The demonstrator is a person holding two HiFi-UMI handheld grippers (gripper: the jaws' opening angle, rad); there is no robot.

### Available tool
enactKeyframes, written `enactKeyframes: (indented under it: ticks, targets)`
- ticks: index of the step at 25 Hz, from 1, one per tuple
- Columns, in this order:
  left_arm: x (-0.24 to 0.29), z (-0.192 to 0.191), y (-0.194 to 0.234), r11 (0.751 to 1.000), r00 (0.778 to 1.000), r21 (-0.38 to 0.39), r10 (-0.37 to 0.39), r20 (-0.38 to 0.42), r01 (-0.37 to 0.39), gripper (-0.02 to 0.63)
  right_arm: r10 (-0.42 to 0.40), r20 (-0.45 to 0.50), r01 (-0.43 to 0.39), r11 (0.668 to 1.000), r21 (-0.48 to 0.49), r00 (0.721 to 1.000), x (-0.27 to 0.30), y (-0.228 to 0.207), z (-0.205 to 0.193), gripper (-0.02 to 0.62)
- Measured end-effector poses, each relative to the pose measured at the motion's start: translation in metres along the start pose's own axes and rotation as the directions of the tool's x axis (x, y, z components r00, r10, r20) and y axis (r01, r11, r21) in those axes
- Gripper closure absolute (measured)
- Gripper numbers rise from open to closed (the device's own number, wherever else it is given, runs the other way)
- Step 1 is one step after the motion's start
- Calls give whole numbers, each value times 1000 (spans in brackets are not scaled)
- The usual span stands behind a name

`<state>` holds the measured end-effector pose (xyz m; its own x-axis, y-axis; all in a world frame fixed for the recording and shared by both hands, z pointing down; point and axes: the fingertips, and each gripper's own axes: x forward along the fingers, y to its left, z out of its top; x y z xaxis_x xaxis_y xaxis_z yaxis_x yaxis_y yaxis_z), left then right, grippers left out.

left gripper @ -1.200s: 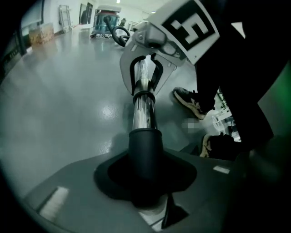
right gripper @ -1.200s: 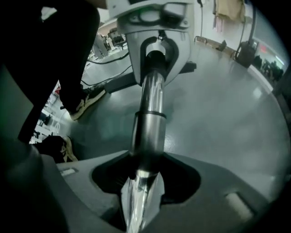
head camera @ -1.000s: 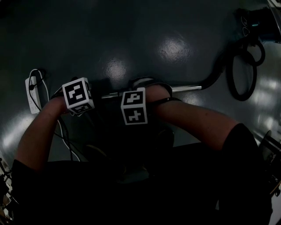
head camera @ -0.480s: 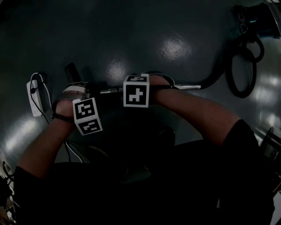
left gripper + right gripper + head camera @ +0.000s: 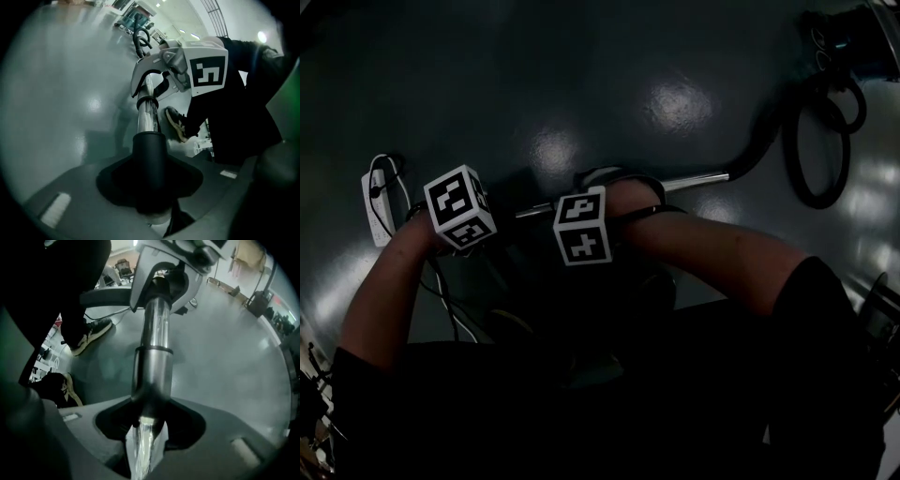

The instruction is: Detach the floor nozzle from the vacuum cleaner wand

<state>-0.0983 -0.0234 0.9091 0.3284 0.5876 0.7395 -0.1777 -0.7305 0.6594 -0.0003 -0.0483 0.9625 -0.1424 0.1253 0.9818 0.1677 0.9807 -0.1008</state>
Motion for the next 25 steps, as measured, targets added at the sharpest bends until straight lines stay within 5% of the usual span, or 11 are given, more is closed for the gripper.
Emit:
enactKeyframes:
  ticks: [3, 5, 7, 8, 9, 11, 15, 17, 19, 22, 25]
  targets:
    - [-1, 7, 11, 979, 983, 103, 181, -10, -179, 454, 38, 14, -38, 998, 47, 999, 0, 0, -6, 427]
    - [-7, 12, 29, 892, 919, 252, 393, -28, -374, 454, 85, 42, -89, 990, 112, 996, -2, -3, -11, 428]
    - [-16, 14, 46, 755, 813, 387, 581, -23, -529, 454, 116, 73, -127, 978, 168, 991, -5, -9, -13, 430]
    - [-18, 15, 50, 708, 777, 421, 630, -14, -567, 456, 121, 82, -135, 974, 183, 989, -7, -11, -14, 430]
    - [-19, 16, 51, 699, 770, 424, 638, -6, -576, 456, 120, 83, -134, 973, 189, 989, -7, -11, -15, 430]
    - [-13, 17, 45, 774, 830, 364, 557, -3, -518, 456, 106, 67, -117, 978, 175, 992, -7, -9, -17, 431]
    - [0, 4, 22, 956, 967, 161, 252, -27, -245, 456, 37, -4, -37, 997, 69, 999, 0, -1, -13, 431]
    - [5, -2, 6, 997, 997, 30, 74, -31, -73, 456, -1, -38, 2, 1000, 19, 999, 4, 1, -11, 431]
    - [7, -3, -1, 1000, 1000, -20, 12, -19, -12, 456, -3, -43, 4, 1000, 9, 999, 6, 3, -10, 431]
    - [5, -5, 14, 978, 980, 116, 184, -76, -175, 456, 46, -27, -44, 997, 57, 999, 8, 2, -15, 434]
    - [-7, -16, 44, 841, 869, 369, 473, -145, -396, 456, 88, -21, -85, 990, 115, 996, 14, -2, -29, 433]
